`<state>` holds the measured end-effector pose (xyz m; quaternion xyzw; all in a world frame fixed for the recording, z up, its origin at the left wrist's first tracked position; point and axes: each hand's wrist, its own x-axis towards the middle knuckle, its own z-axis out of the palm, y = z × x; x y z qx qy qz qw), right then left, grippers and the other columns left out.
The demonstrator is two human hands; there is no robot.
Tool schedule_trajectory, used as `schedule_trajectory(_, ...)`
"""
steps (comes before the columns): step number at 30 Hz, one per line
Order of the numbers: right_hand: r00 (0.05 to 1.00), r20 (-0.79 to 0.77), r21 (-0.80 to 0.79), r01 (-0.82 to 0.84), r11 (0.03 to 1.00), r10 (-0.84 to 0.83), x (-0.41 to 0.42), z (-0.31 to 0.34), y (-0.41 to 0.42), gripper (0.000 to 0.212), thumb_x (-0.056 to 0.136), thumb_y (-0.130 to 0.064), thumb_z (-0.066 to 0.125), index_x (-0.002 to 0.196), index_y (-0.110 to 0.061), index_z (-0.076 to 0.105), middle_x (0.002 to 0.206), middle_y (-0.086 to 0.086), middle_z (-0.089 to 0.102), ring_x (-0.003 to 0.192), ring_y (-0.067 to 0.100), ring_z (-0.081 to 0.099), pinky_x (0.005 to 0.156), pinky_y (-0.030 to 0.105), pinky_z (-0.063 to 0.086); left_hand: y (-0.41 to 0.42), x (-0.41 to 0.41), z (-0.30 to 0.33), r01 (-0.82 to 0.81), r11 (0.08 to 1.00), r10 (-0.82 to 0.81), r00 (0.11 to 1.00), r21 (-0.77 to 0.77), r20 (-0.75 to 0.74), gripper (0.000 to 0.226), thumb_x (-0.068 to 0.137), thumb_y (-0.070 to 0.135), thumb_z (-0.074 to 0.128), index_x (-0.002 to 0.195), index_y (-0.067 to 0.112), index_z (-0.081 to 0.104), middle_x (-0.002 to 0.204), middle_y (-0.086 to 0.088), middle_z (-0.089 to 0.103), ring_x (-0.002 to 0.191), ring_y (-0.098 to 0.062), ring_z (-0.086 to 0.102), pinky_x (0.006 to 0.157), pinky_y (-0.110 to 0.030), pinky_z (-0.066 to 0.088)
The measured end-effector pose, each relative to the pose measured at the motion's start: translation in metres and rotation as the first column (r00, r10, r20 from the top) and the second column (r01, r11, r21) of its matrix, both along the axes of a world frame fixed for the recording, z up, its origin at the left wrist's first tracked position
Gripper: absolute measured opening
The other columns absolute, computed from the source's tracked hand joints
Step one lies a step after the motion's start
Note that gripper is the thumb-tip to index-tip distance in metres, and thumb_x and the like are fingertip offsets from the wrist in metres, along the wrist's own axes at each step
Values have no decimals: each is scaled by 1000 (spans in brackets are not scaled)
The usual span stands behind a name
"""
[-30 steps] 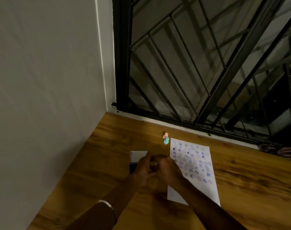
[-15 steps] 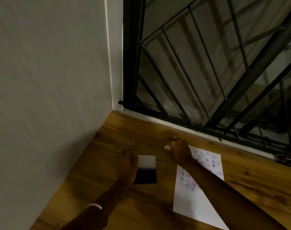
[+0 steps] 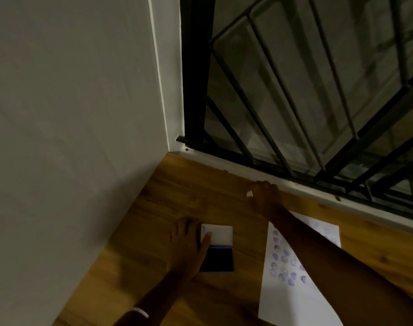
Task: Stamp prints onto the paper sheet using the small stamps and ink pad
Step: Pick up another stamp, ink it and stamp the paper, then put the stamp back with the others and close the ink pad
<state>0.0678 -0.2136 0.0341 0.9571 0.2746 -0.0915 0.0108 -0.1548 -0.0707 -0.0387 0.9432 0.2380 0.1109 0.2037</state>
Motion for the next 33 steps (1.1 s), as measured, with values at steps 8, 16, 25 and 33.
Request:
schedule_trajectory(8, 994, -104, 205, 42, 978, -21, 3, -19, -10, 31, 89, -12, 61, 119, -10, 60, 131, 12, 58, 120, 27, 53, 107, 37, 39, 1, 2, -1, -13, 1000, 13, 1000, 1, 13, 50, 88, 66, 35, 123, 31, 46, 127, 3, 49, 112, -18, 50, 88, -36, 48)
schedule_trajectory(16, 986, -66, 397, 168, 902, -155, -21, -12, -41, 58, 80, -38, 72, 127, -12, 51, 125, 16, 54, 113, 34, 54, 94, 43, 48, 2, 25, 18, -136, 823, 209, 975, -552, 71, 69, 88, 63, 37, 132, 11, 49, 130, -15, 56, 117, -31, 54, 101, -48, 45)
schedule_trajectory(25, 972, -165, 401, 222, 889, -169, -26, -26, -65, 53, 81, -36, 70, 126, -16, 50, 121, 12, 55, 108, 29, 56, 83, 34, 48, -30, 132, 44, 299, 775, -331, 942, -557, 45, 45, 89, 21, 65, 130, 14, 50, 125, -7, 56, 105, -13, 59, 83, -23, 52)
schedule_trajectory(33, 953, -171, 428, 300, 852, -250, -11, -34, -63, 31, 87, -23, 65, 116, -14, 58, 117, 12, 59, 103, 26, 58, 82, 28, 47, -49, 171, 39, 294, 810, -358, 933, -508, -30, 63, 84, 23, 70, 140, 17, 41, 140, -11, 44, 126, -27, 47, 102, -41, 48)
